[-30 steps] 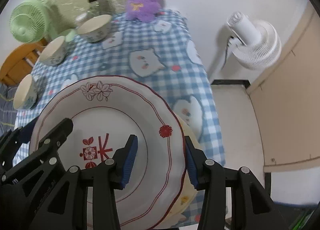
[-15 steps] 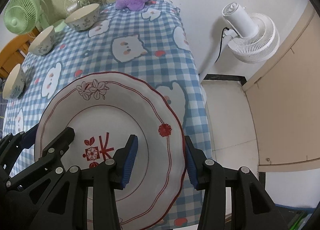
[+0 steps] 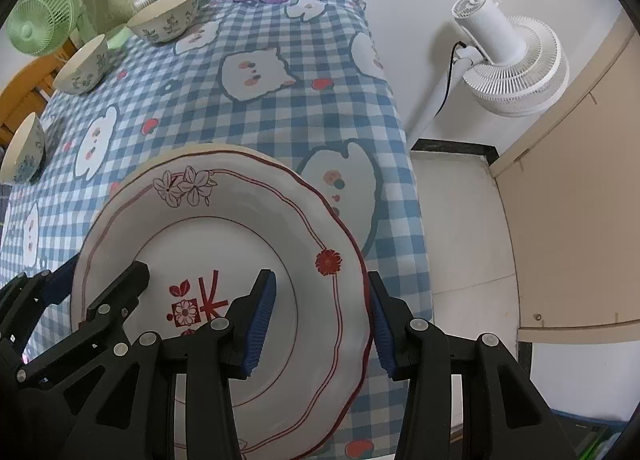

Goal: Organize plates and bowls
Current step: 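Carry the white plate with both grippers over the cream plate stack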

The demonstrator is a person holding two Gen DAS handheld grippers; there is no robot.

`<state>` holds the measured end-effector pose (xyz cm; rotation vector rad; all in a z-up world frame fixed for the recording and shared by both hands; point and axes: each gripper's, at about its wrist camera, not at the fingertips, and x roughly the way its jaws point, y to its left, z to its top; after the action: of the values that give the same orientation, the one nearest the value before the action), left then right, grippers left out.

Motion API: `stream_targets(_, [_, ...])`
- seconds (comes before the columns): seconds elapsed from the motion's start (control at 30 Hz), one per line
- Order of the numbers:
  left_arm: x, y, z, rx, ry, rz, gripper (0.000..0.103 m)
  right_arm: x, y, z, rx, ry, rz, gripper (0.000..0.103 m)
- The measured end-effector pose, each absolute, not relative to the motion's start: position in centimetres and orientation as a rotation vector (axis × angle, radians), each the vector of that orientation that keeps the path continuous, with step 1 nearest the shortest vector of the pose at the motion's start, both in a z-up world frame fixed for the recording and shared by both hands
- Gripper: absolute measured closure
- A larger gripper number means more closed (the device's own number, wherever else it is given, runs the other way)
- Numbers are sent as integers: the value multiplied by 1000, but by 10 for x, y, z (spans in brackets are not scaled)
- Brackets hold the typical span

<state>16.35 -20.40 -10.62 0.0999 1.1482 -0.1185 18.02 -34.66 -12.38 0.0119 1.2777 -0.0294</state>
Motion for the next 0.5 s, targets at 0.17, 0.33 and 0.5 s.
stream_targets(0.17, [165,-207,-110,129,1134,-116,57,182,-349,-129,23,1285,-32,55])
stream_targets(0.33, [166,-211,-111,148,1125,-103,57,184,-351,-130,25,1286,-34,55])
stream_targets(0.5, [165,-212,-111,148,1122,-95,57,184,-351,-131,27,1288,-38,55])
